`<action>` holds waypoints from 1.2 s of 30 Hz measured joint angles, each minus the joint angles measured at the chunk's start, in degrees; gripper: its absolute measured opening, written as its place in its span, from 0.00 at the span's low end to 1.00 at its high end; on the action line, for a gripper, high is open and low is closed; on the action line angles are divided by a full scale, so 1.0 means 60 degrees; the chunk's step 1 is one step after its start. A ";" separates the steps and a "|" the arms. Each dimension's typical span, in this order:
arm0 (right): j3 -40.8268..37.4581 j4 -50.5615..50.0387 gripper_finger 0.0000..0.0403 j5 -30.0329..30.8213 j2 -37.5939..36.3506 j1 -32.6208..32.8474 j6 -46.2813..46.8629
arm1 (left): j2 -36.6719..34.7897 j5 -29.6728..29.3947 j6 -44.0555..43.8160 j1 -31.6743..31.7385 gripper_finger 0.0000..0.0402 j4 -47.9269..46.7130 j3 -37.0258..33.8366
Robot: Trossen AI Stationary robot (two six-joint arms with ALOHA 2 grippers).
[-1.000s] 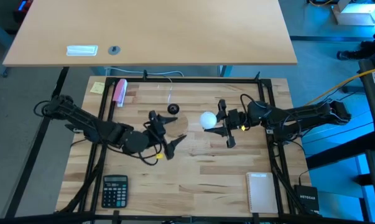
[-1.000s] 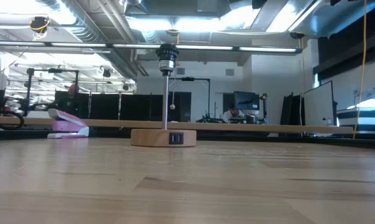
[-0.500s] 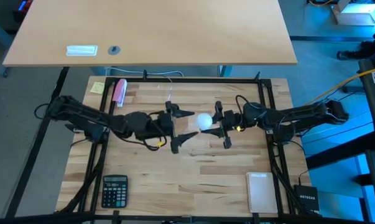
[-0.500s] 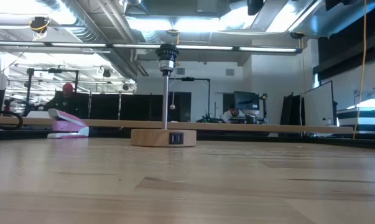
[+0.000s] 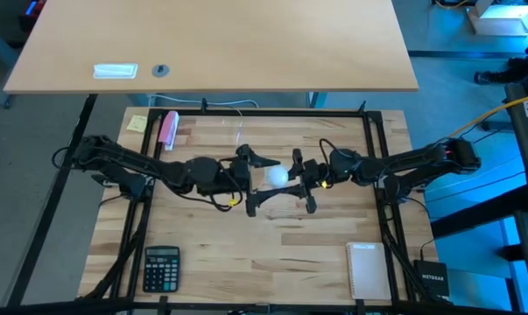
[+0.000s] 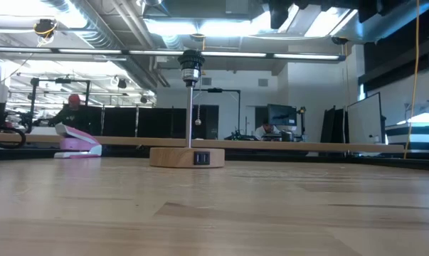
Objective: Screw lightbulb
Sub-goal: Insert the white lightbulb into the brown lamp
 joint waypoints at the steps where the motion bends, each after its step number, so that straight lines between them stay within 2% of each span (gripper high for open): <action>1: 0.0000 0.0250 0.27 -0.0076 0.0115 0.0000 0.0059 | 0.0020 0.0016 -0.0037 0.0044 0.83 -0.0058 -0.0003; 6: 0.0004 0.0677 0.27 -0.0320 0.0667 -0.0011 0.0339 | 0.0137 0.0014 -0.0203 0.0156 0.83 -0.0018 -0.0012; 12: 0.0022 0.0732 0.27 -0.0224 0.0647 -0.0011 0.0243 | 0.0130 -0.0172 -0.0358 0.0113 0.83 -0.0092 -0.0009; 22: 0.0036 -0.0098 0.27 0.1527 0.0282 -0.0011 -0.0046 | 0.0110 -0.3197 -0.0489 -0.0542 0.83 -0.0626 0.0475; 27: 0.0036 -0.0118 0.27 0.1845 0.0282 -0.0004 -0.0044 | 0.0144 -0.3747 -0.0748 -0.0621 0.83 -0.1001 0.0527; 36: 0.0036 -0.0163 0.27 0.2328 0.0276 -0.0007 -0.0037 | 0.0450 -0.4092 -0.1107 -0.0482 0.83 -0.0836 0.0549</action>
